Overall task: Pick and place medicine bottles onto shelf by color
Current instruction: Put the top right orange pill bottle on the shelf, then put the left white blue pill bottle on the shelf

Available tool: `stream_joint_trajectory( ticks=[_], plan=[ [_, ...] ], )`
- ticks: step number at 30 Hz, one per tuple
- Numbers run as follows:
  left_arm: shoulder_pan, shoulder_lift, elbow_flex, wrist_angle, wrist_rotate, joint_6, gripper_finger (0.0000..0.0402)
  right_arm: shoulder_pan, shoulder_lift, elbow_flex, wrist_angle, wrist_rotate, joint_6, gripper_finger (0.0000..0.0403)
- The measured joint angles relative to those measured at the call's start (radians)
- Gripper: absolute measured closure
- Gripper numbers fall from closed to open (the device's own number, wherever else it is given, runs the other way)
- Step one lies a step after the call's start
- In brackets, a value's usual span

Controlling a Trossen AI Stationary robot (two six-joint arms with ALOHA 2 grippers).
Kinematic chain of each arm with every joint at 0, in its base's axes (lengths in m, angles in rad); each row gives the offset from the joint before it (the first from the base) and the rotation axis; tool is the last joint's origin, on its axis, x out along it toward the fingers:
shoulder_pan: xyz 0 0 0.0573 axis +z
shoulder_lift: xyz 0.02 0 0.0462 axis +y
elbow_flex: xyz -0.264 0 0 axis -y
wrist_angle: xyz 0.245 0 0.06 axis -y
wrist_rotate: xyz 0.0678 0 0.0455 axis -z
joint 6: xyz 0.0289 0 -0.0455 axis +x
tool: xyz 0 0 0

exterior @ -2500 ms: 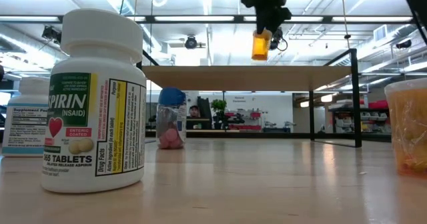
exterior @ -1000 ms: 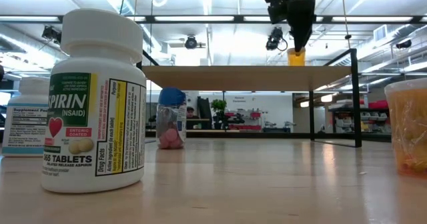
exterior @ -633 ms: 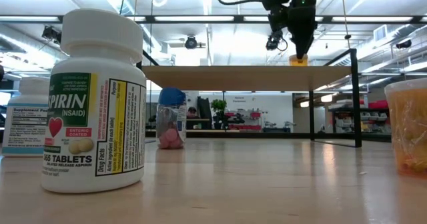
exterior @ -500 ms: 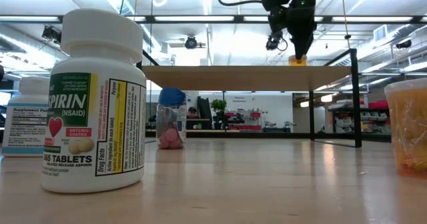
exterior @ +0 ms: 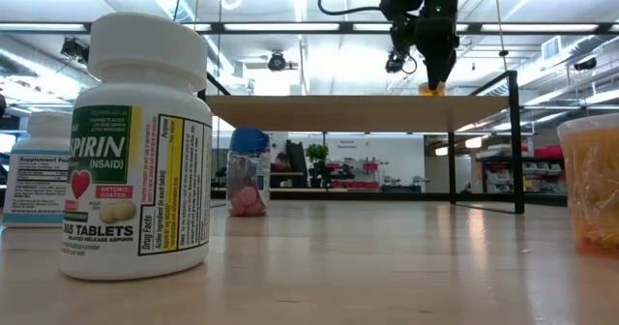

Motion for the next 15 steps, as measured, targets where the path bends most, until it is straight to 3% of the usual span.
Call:
stream_joint_trajectory(
  ticks=[7,15],
  plan=[
    [0.0,0.0,0.0,0.0,0.0,0.0,0.023,0.005,-0.002,0.011,-0.017,-0.022,0.043,0.0096],
    [0.0,0.0,0.0,0.0,0.0,0.001,0.023,0.017,-0.005,0.157,-0.071,-0.03,0.095,0.008]
  ],
)
